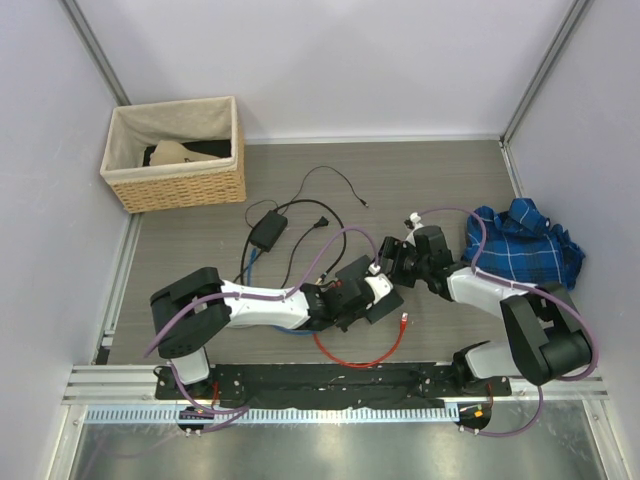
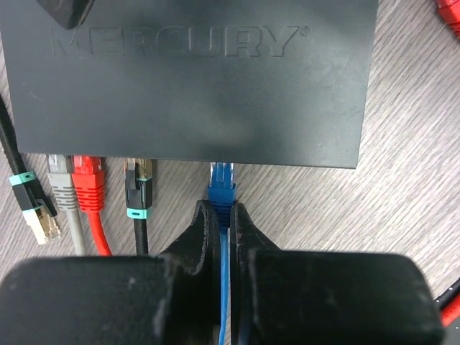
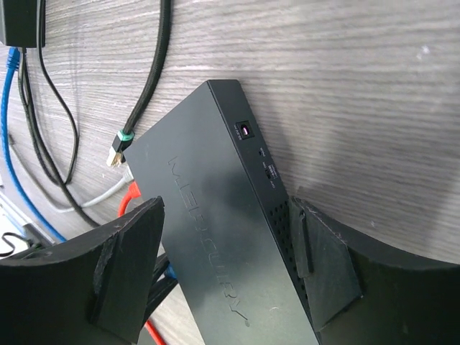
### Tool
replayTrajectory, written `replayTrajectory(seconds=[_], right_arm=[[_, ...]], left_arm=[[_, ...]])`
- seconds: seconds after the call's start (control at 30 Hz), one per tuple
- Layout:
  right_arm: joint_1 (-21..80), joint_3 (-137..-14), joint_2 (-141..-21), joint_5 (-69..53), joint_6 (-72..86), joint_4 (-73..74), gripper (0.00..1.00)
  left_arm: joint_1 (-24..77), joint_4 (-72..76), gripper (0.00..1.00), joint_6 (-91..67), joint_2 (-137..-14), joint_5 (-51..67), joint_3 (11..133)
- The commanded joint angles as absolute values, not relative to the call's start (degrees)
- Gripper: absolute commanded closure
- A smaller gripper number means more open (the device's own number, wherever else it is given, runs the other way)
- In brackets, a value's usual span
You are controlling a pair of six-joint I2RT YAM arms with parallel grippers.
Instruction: Insert the plug into the switch port
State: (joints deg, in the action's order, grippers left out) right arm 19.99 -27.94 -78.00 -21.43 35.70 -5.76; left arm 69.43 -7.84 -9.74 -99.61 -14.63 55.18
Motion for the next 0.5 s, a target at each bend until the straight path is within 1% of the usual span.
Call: replayTrajectory(seconds=[0.0,0.17,0.23,0.4,0.47], right_arm=[[26.8,-24.7,-81.91,-30.23,39.72,2.55,0.23],[31.11,-23.73,-82.18,-30.32,42.61,0.36,0.23],[31.46,-22.77,-81.57,-30.76,43.77,-1.56,0.23],[31.73,-20.74,-77.79,-28.75,46.49,-0.44,0.23],[31.73,-20.04,-75.16,-27.25,47.11,-0.35,0.24]], left_arm=[[68.2,7.91,1.0,-7.21,-99.93,-18.2,61.6],[67.06,7.38,1.0,-8.34,-100.89,-19.42,64.6],[66.71,6.42,1.0,-11.05,-101.42,-22.58,65.83],[65.57,1.86,1.0,-17.57,-102.83,-30.57,68.37],[65.48,1.41,1.0,-19.86,-102.57,-31.81,68.12]])
